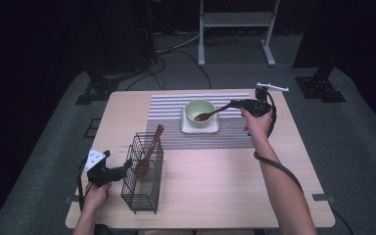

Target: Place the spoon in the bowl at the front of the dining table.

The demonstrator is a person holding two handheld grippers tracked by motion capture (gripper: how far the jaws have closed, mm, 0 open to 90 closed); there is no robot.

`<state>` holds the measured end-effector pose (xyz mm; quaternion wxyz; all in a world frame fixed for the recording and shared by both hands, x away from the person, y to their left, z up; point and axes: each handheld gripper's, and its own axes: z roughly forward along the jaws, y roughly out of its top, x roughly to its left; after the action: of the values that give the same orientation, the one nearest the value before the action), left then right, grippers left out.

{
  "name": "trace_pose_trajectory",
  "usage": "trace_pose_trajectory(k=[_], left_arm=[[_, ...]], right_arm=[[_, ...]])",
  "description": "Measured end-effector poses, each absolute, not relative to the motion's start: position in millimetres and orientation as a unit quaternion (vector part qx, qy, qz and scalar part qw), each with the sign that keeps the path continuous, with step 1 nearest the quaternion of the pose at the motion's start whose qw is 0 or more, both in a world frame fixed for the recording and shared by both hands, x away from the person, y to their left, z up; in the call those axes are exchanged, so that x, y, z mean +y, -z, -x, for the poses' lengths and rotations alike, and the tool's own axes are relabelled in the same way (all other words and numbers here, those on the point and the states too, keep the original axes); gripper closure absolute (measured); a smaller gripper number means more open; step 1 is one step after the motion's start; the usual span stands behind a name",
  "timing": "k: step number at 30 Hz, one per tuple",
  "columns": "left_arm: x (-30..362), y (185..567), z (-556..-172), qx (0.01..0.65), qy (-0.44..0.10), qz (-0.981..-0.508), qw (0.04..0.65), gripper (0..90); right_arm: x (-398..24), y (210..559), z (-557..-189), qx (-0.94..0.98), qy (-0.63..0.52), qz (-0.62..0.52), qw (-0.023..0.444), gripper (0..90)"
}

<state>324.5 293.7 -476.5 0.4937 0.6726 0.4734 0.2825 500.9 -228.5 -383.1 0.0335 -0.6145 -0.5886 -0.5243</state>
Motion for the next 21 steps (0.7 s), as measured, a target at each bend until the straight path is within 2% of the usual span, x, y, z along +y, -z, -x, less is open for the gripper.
trace_pose_trajectory(k=[14, 21], left_arm=[[294, 477, -325, 0.477, -0.282, -0.670, 0.494, 0.0], [295, 477, -325, 0.479, -0.280, -0.668, 0.496, 0.0]], right_arm=[[-228, 389, -506, -0.584, 0.526, 0.617, 0.042, 81.9], [-227, 398, -508, -0.578, 0.529, 0.619, 0.063, 75.9]])
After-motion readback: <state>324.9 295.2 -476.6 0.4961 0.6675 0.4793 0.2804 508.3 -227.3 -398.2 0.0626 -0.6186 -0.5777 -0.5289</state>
